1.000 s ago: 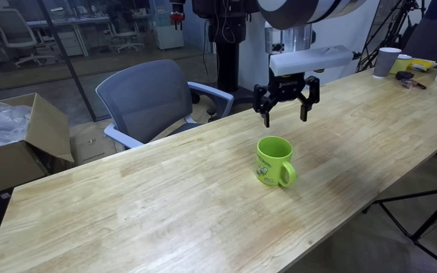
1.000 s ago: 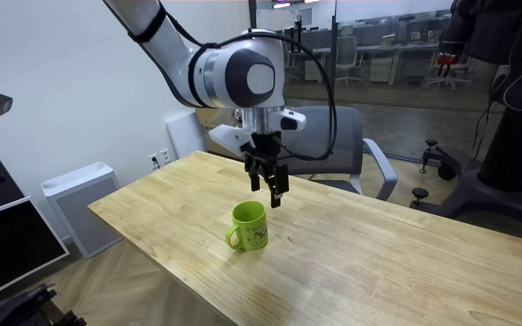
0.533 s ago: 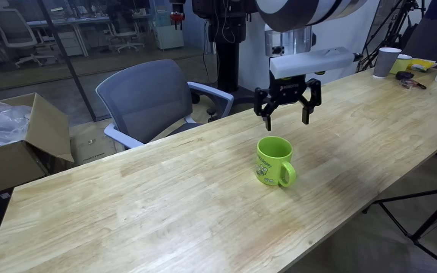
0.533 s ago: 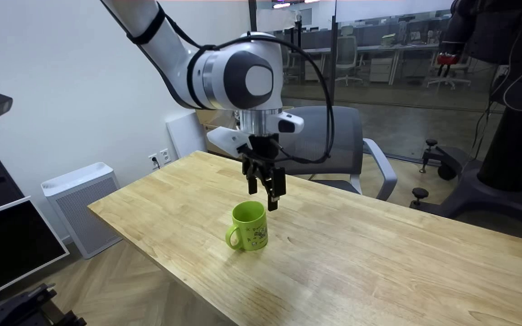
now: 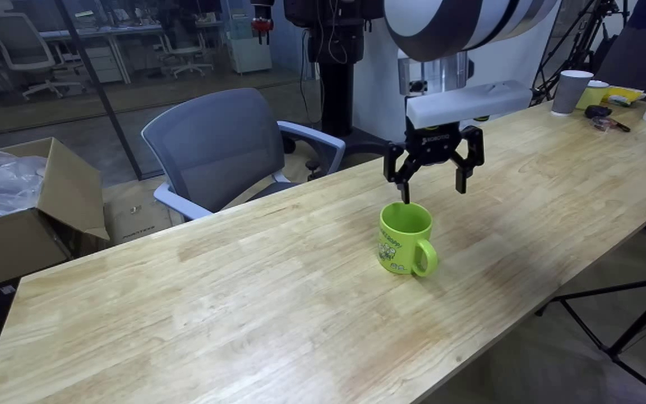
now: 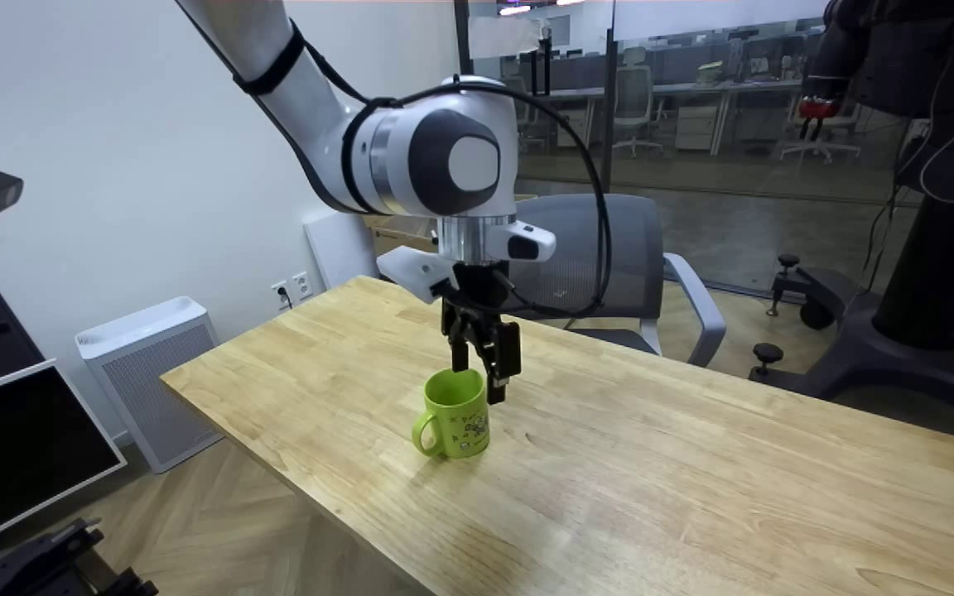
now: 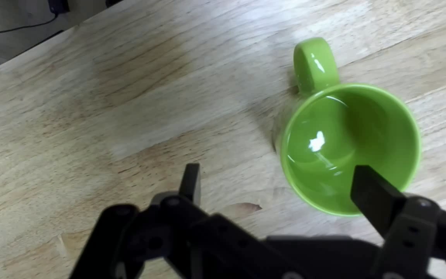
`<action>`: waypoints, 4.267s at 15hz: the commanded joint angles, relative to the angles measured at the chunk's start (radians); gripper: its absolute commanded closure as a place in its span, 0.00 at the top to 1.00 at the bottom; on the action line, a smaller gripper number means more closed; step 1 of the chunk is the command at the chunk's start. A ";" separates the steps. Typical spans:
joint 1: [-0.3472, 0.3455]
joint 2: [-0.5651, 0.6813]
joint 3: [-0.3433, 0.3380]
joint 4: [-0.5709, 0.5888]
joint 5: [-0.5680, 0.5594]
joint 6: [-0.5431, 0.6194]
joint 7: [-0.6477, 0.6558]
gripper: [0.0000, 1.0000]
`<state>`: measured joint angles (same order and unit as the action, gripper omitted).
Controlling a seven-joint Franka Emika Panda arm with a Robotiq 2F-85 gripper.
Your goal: Move the mug to the right
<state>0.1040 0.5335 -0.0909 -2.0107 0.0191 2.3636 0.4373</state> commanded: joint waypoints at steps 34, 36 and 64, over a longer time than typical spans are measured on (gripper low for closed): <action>0.036 -0.062 0.012 -0.171 0.016 0.130 0.025 0.02; 0.033 -0.072 0.017 -0.171 0.017 0.128 0.018 0.03; -0.328 -0.079 -0.044 -0.064 0.165 -0.055 -0.375 0.03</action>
<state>-0.1928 0.4305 -0.1151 -2.1329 0.1673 2.3616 0.0826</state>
